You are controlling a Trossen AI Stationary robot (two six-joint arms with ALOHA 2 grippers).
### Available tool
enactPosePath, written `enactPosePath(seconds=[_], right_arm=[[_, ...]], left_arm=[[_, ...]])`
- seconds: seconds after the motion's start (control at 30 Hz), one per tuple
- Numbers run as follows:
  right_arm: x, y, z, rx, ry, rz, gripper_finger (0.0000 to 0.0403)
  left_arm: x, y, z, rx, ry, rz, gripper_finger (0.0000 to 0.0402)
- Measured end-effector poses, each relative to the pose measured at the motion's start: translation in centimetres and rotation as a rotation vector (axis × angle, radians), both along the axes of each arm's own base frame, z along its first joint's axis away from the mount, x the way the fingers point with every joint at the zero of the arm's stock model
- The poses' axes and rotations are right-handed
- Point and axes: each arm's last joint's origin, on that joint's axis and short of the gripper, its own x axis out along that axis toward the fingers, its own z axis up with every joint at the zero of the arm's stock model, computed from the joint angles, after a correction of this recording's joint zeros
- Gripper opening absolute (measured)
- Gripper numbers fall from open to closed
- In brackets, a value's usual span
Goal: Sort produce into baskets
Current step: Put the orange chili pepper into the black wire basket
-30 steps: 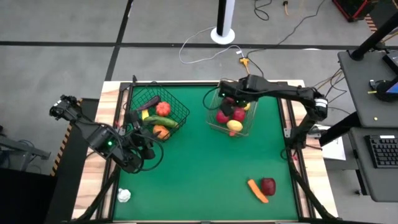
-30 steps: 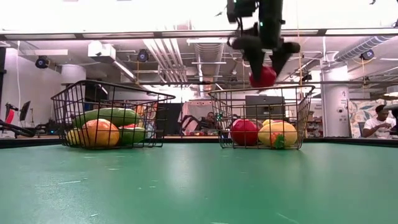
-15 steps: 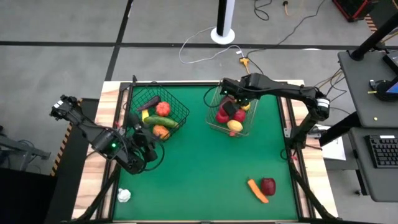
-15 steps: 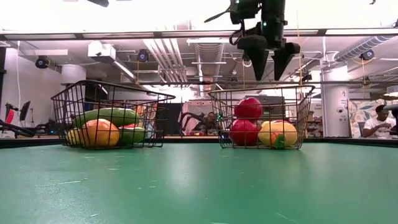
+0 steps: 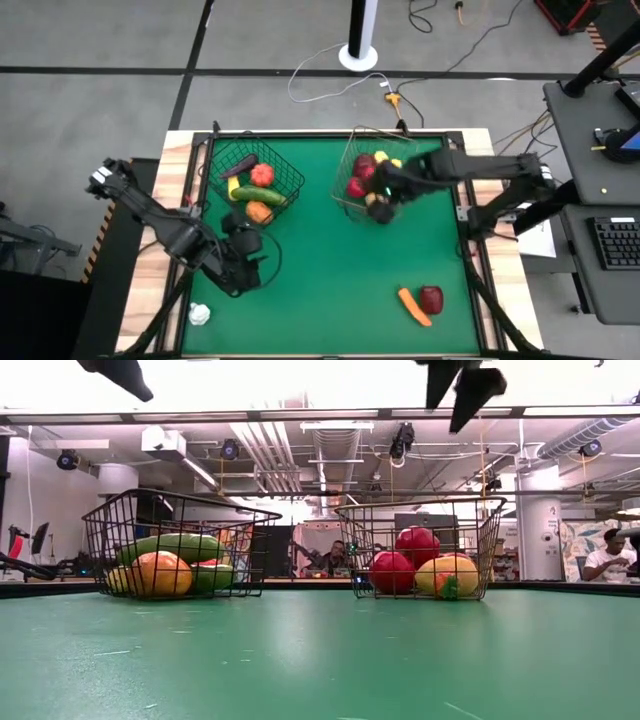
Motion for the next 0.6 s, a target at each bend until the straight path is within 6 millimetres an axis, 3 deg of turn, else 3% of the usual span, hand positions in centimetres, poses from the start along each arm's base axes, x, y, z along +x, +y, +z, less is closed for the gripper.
enactPosePath(seconds=[0.13, 0.3, 0.43, 0.6], right_arm=[[-0.7, 4.8, 0.3, 0.095, -0.02, 0.096, 0.0359], [-1.2, 10.6, -1.0, 0.198, 0.04, 0.126, 0.0359], [-1.6, 14.8, -3.0, 0.23, 0.146, 0.126, 0.0359], [-1.2, 19.3, -6.9, 0.235, 0.301, 0.119, 0.0359]], left_arm=[[0.6, -0.5, -0.7, 0.011, 0.015, 0.0, 0.02], [0.9, -0.6, -1.0, 0.028, 0.025, -0.004, 0.02], [0.9, -0.6, -1.0, 0.047, 0.016, -0.005, 0.02], [1.0, -0.5, -0.8, 0.097, -0.008, -0.01, 0.0201]])
